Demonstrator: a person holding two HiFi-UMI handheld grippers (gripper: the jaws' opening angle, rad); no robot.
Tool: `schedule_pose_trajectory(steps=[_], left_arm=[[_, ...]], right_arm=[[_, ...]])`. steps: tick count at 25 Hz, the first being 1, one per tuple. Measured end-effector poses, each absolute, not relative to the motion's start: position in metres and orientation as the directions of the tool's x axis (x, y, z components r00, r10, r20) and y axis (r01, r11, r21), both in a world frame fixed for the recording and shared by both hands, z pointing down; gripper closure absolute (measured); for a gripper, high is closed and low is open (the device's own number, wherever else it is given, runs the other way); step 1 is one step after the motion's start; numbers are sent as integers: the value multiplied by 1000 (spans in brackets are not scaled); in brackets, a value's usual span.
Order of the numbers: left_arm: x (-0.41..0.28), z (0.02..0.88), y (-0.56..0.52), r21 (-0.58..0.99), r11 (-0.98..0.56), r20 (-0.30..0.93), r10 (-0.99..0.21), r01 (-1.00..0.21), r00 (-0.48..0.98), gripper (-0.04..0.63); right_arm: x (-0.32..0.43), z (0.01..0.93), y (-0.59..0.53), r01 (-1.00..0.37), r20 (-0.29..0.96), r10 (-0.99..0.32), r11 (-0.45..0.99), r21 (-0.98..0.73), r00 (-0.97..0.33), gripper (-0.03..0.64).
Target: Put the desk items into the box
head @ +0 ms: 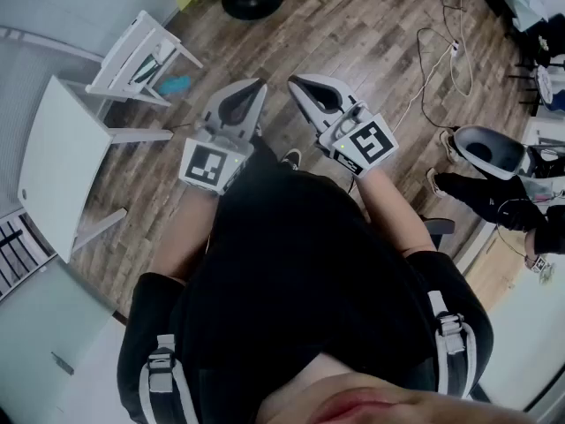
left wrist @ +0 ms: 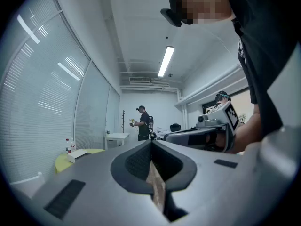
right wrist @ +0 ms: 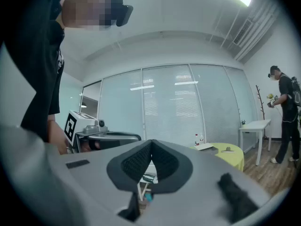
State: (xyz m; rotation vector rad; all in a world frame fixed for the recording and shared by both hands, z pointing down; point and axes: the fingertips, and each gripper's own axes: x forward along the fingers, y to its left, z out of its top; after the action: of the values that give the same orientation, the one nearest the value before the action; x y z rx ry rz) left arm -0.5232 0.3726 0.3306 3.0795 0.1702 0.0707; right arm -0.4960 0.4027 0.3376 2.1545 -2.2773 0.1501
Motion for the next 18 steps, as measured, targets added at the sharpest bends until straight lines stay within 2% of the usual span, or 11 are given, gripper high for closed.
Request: schedule_pose_trajectory(steps=[4,18], left_arm=[[-522,333,369,31,-995,83,99,97,992,583],[-494,335,348,31,-990,58,141,139,988,583]], right_arm=[[-495,338,401,-997,67,-996,49,-64,-53,600],[-459,338,384,-996,68,-997,-48,-77,43,600]])
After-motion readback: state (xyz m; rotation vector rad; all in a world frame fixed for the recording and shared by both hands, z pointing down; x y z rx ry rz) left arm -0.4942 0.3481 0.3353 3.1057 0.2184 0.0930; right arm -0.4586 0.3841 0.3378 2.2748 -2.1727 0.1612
